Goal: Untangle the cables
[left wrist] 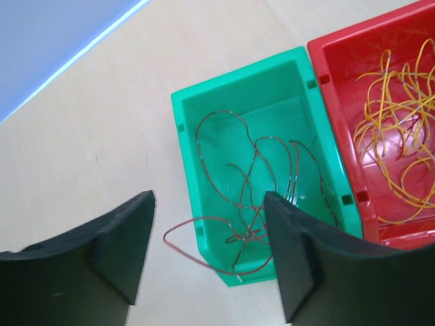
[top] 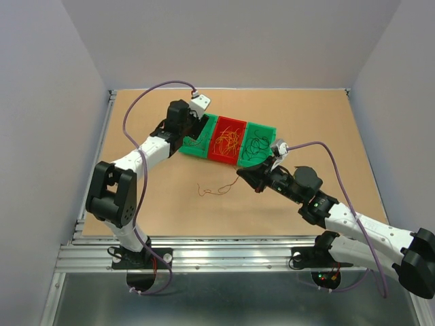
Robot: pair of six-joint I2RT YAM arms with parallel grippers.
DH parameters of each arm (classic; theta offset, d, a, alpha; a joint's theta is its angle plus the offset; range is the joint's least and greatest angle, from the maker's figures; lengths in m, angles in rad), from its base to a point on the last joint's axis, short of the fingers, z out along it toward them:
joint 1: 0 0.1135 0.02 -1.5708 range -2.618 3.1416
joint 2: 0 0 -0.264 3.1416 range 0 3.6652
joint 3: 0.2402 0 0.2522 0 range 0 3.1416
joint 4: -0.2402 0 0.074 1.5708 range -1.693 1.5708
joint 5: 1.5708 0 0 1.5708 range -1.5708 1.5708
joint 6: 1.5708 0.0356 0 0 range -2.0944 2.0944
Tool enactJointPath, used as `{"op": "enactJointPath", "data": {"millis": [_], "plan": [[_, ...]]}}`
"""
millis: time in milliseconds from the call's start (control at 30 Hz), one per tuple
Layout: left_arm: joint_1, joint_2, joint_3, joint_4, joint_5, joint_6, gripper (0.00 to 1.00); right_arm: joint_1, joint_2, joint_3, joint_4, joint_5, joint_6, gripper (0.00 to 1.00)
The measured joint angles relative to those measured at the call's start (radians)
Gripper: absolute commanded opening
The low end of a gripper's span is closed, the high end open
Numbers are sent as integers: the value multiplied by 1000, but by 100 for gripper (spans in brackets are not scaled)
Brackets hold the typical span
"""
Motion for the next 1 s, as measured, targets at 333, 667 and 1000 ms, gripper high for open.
{"op": "enactJointPath", "data": {"millis": [333,667,1000], "plan": [[13,-149,-96,42,-136,-147,94,0,0,0,0,0,0,1],[24,-163,-136,-9,-175,-473,78,0,0,0,0,0,0,0],[24,-72,-135,-33,-154,-515,42,0,0,0,0,5,0,0]]}}
